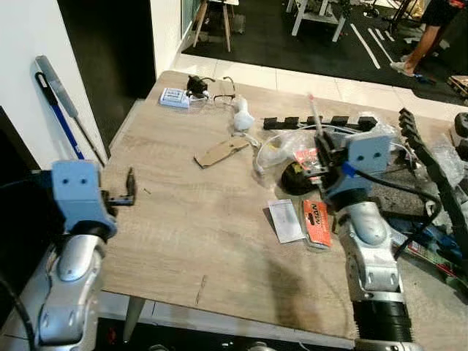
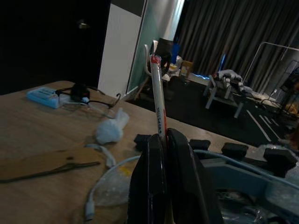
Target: Picking trash to rubbish bin
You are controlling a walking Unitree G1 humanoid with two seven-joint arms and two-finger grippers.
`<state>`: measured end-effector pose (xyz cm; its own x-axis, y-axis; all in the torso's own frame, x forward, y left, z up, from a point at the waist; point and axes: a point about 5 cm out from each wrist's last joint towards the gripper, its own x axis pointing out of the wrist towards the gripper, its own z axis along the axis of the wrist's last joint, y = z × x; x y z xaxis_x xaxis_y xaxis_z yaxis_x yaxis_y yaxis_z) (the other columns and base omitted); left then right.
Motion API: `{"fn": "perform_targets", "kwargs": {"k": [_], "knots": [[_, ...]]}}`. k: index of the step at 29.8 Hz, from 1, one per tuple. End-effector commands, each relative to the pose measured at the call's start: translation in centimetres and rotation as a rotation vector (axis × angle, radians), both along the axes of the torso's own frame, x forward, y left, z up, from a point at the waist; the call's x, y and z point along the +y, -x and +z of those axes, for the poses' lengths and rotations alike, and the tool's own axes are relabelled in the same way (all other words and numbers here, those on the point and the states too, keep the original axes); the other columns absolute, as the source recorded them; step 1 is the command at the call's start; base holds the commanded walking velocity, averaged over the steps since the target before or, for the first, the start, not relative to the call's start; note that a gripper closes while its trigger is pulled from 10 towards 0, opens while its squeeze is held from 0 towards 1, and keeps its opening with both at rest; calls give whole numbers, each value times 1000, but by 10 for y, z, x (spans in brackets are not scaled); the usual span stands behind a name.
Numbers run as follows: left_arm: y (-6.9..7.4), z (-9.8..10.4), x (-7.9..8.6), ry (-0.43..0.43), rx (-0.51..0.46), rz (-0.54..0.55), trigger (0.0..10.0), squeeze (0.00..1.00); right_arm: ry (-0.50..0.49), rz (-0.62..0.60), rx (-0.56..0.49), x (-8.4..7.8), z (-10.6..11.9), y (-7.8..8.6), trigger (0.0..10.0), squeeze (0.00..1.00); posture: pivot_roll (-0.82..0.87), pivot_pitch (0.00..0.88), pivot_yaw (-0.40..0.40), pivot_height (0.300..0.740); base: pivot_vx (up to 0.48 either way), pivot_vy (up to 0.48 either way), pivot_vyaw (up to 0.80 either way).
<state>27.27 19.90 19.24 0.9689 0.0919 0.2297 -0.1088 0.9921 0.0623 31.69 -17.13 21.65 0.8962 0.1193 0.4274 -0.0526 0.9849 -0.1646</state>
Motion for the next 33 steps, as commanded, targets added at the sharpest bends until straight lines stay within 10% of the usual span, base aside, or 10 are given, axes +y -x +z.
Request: {"fn": "perform_targets", "kwargs": {"k": [1,33], "knots": [[-2,5,-8,-22,-20,-30,10000,0,-24,6,-21,3,3,4,10000,0,-7,135,-69,740,0,0,0],[-11,12,-16,-14,-36,-35,10000,0,-57,58,-5,16,7,7,10000,0,-6,106,-86,740,0,0,-99]]}}
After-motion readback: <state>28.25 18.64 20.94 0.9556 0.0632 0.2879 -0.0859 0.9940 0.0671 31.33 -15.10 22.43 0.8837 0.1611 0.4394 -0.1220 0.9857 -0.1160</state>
